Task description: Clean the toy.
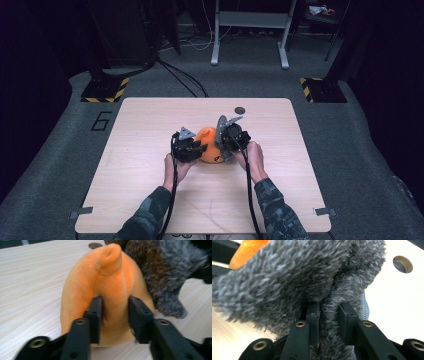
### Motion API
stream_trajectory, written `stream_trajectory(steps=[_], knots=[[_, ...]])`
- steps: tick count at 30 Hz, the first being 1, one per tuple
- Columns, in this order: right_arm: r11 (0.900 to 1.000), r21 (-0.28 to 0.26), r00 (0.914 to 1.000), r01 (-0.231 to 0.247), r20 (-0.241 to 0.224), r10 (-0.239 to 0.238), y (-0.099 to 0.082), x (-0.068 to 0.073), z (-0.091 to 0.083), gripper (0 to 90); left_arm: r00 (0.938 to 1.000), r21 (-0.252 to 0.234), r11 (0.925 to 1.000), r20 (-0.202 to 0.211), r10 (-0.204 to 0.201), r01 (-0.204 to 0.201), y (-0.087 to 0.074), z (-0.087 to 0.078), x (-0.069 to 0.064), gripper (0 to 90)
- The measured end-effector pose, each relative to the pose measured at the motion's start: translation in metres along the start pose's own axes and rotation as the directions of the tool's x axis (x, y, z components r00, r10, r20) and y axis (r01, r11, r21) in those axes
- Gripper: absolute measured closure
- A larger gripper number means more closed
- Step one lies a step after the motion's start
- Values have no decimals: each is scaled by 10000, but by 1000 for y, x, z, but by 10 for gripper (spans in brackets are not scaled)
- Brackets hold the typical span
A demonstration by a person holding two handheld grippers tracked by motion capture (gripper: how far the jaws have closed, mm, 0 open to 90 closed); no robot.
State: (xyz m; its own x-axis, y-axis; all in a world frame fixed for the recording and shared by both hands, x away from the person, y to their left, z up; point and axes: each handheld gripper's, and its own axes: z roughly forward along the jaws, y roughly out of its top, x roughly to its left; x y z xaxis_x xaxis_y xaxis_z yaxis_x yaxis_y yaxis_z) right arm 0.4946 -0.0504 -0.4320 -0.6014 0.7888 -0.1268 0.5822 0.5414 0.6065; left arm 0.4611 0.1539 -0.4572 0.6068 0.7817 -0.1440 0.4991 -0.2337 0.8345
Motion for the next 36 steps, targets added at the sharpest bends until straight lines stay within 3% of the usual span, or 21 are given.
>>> stream_trajectory(steps=[1,2,6,9,11,13,17,20,25,30,33,35,36], knots=[[10000,9,10000,56,45,-56,0,-1,1,727,10000,-8,10000,-21,-35,35,0,-1,2,597],[9998,91,9998,-201,-43,202,0,0,1,727,9999,-62,9999,23,-109,109,0,-3,5,567],[9999,-72,10000,98,-6,-98,-1,-3,3,727,9993,35,9993,4,-377,377,-7,-9,21,475],[9999,-115,9999,125,37,-124,-2,-3,3,727,9980,305,9977,-188,-598,604,-13,-11,31,450],[9999,-100,10000,48,54,-48,-3,-4,3,727,9965,679,9942,-15,-834,833,-21,-7,42,425],[9999,-6,9999,-108,51,108,-4,-4,3,727,9981,1007,9934,212,-579,555,-24,-3,47,422],[10000,-28,9999,-38,106,39,-7,-6,4,727,9983,946,9947,369,-447,410,-23,3,48,405],[9999,45,9999,-114,95,114,-9,-8,4,727,9980,854,9963,639,-29,-26,-20,5,47,462],[9995,91,9995,-306,108,305,-14,-11,4,727,9957,598,9973,845,373,-424,-16,8,39,643],[9984,9,9982,-560,191,560,-21,-19,2,726,9956,461,9952,401,841,-859,-9,7,27,821],[9959,-144,9954,-889,334,893,-24,-25,-5,727,9934,359,9928,96,1141,-1144,-3,5,18,839],[9936,-287,9930,-1096,415,1107,-26,-28,-12,727,9933,324,9928,107,1154,-1157,-1,5,17,843],[9937,-449,9933,-1025,485,1047,-27,-30,-15,727,9917,294,9913,37,1282,-1283,3,3,13,845]])
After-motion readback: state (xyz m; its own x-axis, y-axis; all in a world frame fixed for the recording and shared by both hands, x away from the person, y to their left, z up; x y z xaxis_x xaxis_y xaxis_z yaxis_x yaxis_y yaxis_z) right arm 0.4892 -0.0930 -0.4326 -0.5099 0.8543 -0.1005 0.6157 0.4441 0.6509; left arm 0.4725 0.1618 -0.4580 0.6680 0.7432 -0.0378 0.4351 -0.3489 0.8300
